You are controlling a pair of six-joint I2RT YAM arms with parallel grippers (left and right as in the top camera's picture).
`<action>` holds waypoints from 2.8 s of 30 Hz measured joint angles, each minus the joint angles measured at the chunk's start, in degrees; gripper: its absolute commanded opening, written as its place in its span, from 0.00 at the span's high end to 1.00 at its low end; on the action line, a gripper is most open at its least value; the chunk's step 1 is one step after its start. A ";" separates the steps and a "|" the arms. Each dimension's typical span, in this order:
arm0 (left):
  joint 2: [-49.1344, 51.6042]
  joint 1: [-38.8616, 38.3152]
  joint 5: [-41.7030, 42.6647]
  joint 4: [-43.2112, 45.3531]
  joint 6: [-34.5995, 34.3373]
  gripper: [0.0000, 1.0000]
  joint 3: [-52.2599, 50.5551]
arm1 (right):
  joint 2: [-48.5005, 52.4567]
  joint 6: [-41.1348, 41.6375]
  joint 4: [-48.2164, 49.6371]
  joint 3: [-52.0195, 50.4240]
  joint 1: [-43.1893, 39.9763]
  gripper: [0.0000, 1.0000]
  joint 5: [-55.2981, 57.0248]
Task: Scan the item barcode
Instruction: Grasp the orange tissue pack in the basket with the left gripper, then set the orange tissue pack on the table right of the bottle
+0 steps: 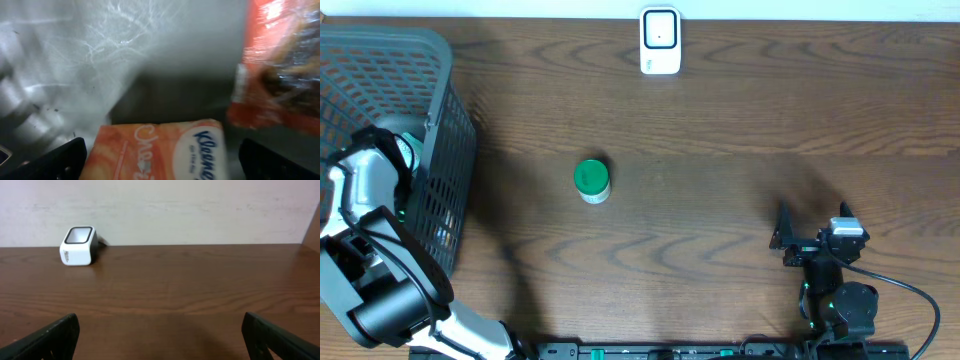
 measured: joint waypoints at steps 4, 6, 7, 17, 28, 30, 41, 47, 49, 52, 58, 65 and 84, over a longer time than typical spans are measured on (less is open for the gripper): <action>-0.35 0.26 0.28 1.60 -0.17 0.02 -1.46 | 0.00 0.00 0.00 0.00 0.00 0.01 0.02; -0.50 0.26 0.26 1.79 -0.20 0.05 -1.68 | 0.00 0.00 0.00 0.00 0.00 0.01 0.02; -0.52 0.26 0.35 1.77 -0.33 0.18 -1.73 | 0.00 0.00 0.00 0.00 0.00 0.01 0.02; -0.59 0.28 -0.09 1.60 0.66 0.50 -2.19 | 0.00 0.00 0.00 0.00 0.00 0.01 0.02; -9.20 0.28 0.20 -6.23 5.07 0.50 13.11 | 0.00 0.00 0.00 0.00 0.00 0.01 0.00; -13.33 0.26 0.22 -6.21 5.62 0.50 18.56 | 0.00 0.00 0.00 0.00 0.00 0.01 0.00; -34.12 -13.86 18.91 -2.73 6.54 0.50 29.42 | 0.00 0.00 0.00 0.00 0.00 0.01 0.00; -26.84 -42.93 13.90 1.40 6.54 0.49 28.79 | 0.00 0.00 0.00 0.00 0.02 0.01 0.02; -22.40 -51.06 9.77 2.21 6.51 0.49 28.44 | -0.02 0.00 0.02 0.00 0.00 0.01 0.00; -14.86 -60.11 3.91 3.61 5.92 0.49 28.24 | 0.00 0.00 0.00 0.00 0.00 0.01 0.00; -1.79 -68.74 -4.52 4.57 0.66 0.49 28.04 | 0.00 0.00 0.00 0.00 0.02 0.01 0.00; 11.85 -71.76 -9.03 6.21 -6.10 0.49 28.00 | 0.00 0.00 0.00 0.00 0.02 0.01 0.00; 19.45 -74.51 -10.56 5.62 -9.11 0.02 27.39 | 0.00 0.00 0.00 0.00 0.02 0.01 0.02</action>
